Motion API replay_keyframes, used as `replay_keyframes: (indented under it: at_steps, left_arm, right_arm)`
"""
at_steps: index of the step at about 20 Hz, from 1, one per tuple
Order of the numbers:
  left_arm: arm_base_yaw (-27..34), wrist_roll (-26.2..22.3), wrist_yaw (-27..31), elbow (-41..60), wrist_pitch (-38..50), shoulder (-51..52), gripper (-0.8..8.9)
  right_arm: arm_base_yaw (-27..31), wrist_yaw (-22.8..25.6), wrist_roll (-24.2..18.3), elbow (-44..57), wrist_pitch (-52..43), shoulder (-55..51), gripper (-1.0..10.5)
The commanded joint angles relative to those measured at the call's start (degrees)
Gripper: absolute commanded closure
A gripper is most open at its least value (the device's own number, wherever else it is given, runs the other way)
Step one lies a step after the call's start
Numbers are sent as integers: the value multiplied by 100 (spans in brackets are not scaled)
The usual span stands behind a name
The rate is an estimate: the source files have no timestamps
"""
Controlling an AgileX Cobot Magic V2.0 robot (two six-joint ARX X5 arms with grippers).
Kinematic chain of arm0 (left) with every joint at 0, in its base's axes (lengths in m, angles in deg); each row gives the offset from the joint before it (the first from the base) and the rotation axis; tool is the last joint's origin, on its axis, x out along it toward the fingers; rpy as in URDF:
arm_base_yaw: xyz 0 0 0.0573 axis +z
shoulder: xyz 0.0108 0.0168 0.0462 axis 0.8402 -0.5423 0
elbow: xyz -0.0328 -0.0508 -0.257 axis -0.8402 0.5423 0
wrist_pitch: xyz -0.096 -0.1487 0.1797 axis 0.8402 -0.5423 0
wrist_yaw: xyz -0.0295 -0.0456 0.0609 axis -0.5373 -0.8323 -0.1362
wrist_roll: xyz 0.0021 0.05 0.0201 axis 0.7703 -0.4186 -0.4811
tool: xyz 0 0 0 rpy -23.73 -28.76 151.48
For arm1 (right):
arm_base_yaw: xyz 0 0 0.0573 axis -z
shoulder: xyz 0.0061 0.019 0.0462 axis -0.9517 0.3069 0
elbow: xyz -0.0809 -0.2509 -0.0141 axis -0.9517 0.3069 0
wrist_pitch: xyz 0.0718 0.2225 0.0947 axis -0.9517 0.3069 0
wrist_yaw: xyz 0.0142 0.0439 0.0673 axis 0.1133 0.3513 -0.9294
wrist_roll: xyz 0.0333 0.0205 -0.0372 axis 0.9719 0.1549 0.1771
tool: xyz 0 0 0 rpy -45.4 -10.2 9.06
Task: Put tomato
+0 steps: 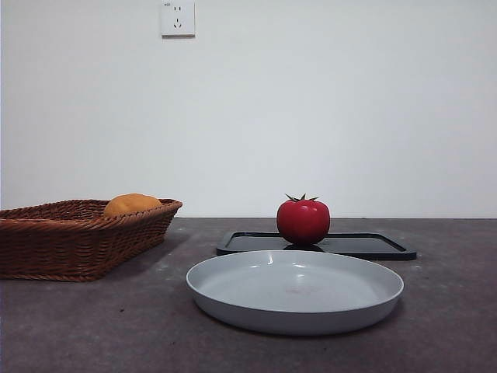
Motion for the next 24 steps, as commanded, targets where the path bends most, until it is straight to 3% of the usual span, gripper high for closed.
replay_keyframes:
  at_steps: [1,4,8,19,24]
  left_arm:
    - [4,-46,20,118,-44,2,784]
    - [4,-44,20,116,-44,2,784]
    - [4,-44,20,116,-44,2,784]
    - [4,-44,20,116,-42,2,784]
    - [4,-44,20,116,-39,2,784]
  right_arm:
    - [551,26,-247,817,-927,-439,917]
    - [1307,20,-188,2308,-2387,-1169,917]
    - [1755,26,-195,3289,-2970,-1694,917]
    - [2006,85,-262,4419,-4256,-2057,917]
    - [2041,935,-354,4419,-4221,-2059,917]
